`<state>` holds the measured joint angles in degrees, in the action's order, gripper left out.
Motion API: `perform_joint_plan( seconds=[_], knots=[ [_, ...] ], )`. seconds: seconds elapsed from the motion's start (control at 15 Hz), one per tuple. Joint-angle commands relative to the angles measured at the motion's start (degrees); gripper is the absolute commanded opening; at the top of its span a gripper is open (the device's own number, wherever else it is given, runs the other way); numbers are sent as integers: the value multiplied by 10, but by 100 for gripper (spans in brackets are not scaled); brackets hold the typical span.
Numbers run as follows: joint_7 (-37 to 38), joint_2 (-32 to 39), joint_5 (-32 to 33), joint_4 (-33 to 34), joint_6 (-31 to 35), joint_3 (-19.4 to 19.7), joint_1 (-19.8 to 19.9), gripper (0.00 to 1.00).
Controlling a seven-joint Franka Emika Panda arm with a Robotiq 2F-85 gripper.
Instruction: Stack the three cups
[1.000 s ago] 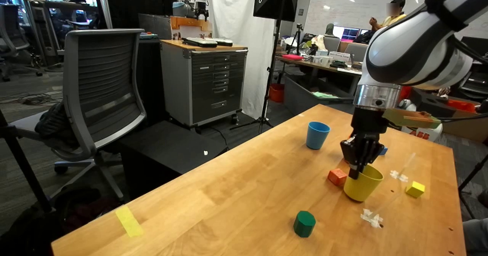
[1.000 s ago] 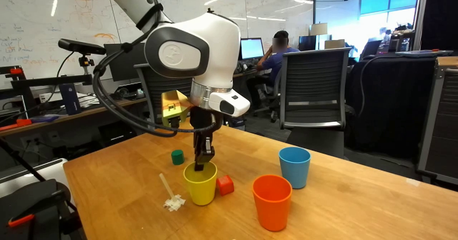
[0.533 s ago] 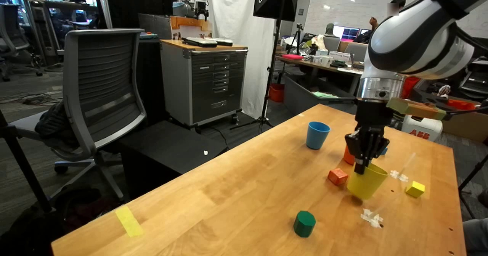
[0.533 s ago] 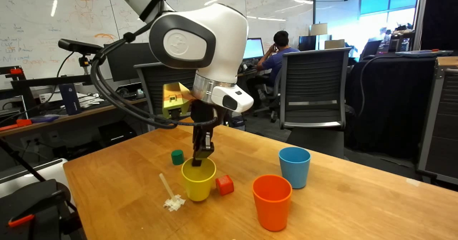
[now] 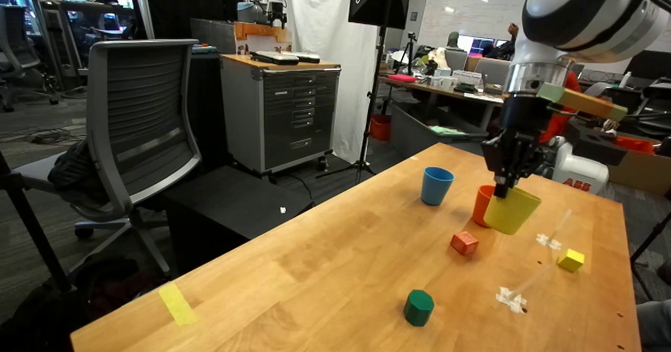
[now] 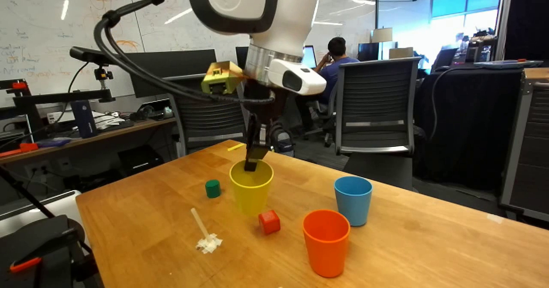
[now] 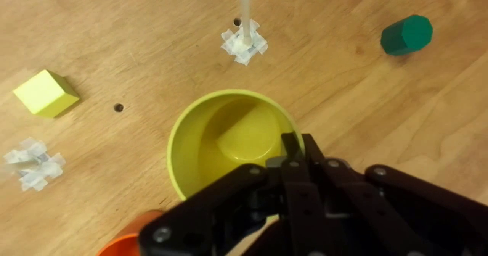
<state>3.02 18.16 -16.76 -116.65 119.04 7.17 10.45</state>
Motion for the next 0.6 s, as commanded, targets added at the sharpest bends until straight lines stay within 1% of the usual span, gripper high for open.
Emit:
perform_joint_plan(
  seconds=[0.0, 0.13, 0.33, 0.53],
  knots=[
    [40, -11, -24, 51, -53, 13, 17, 1],
    [59, -3, -35, 81, -63, 20, 25, 1],
    [101, 13, -42, 115, -45, 30, 31, 1],
    [140, 37, -41, 150, -41, 40, 37, 1]
  ],
)
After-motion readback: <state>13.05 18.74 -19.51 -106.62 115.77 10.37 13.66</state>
